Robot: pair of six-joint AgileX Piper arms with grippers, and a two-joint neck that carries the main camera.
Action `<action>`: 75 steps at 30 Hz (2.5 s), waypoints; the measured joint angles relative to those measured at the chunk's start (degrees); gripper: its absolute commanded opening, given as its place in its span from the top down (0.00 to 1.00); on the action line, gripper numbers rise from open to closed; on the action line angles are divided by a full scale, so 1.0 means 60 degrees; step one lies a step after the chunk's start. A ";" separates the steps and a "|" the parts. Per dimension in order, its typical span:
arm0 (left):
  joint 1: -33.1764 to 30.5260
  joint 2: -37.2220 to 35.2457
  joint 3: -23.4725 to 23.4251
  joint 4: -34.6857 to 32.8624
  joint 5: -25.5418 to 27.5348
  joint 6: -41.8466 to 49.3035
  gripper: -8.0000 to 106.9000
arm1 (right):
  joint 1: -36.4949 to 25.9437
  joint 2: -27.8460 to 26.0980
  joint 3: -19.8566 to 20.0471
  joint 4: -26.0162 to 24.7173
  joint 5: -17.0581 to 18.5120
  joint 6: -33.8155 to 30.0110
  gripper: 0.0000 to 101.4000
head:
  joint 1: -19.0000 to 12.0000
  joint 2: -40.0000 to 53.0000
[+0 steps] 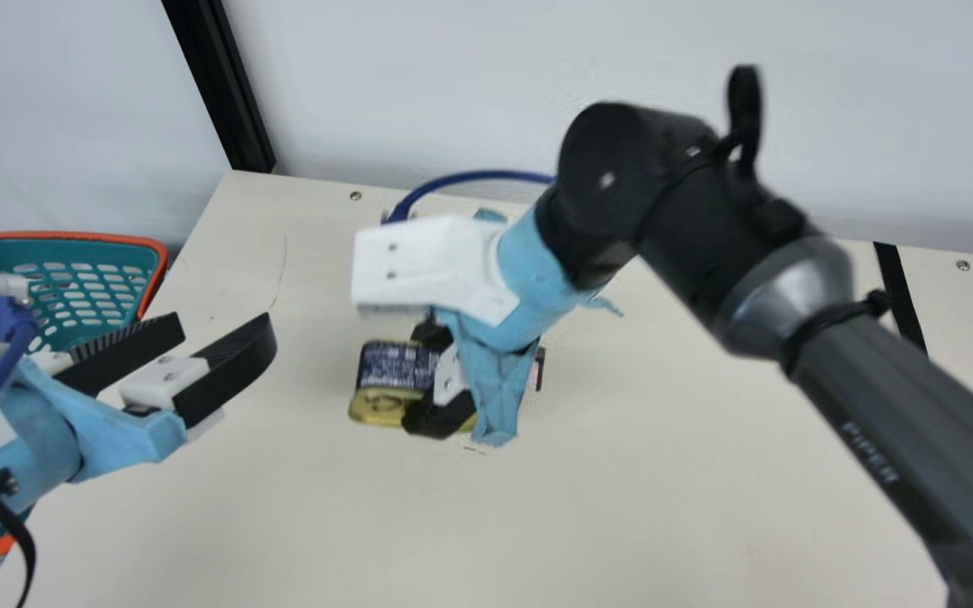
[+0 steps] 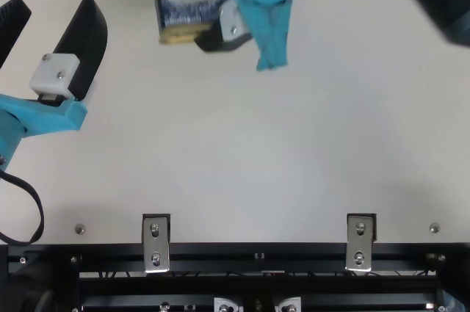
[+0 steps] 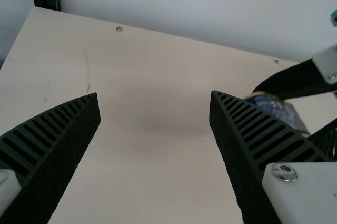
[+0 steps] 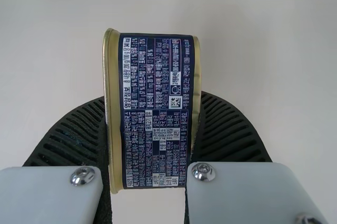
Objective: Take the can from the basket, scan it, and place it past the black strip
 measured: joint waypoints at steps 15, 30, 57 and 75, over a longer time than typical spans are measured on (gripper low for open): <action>0.0000 0.0000 0.0000 0.0000 0.0000 0.0000 0.15 | -0.1987 -0.1359 0.3557 0.4131 -0.2525 -0.2870 1.00 | 0.0000 0.0000; 0.0000 0.0000 0.0000 0.0000 0.0000 0.0000 0.15 | -0.3265 -0.1193 0.6006 0.8873 -0.2104 -0.6874 1.00 | -0.0049 0.0000; 0.0000 0.0000 0.0000 0.0000 0.0000 0.0000 0.15 | -0.3467 -0.0114 0.5605 0.9574 -0.2239 -0.7522 1.00 | -0.0049 0.0000; 0.0000 0.0000 0.0000 0.0000 0.0000 0.0000 0.15 | -0.3426 0.0710 0.4452 0.8902 -0.2392 -0.6769 1.00 | -0.0049 0.0000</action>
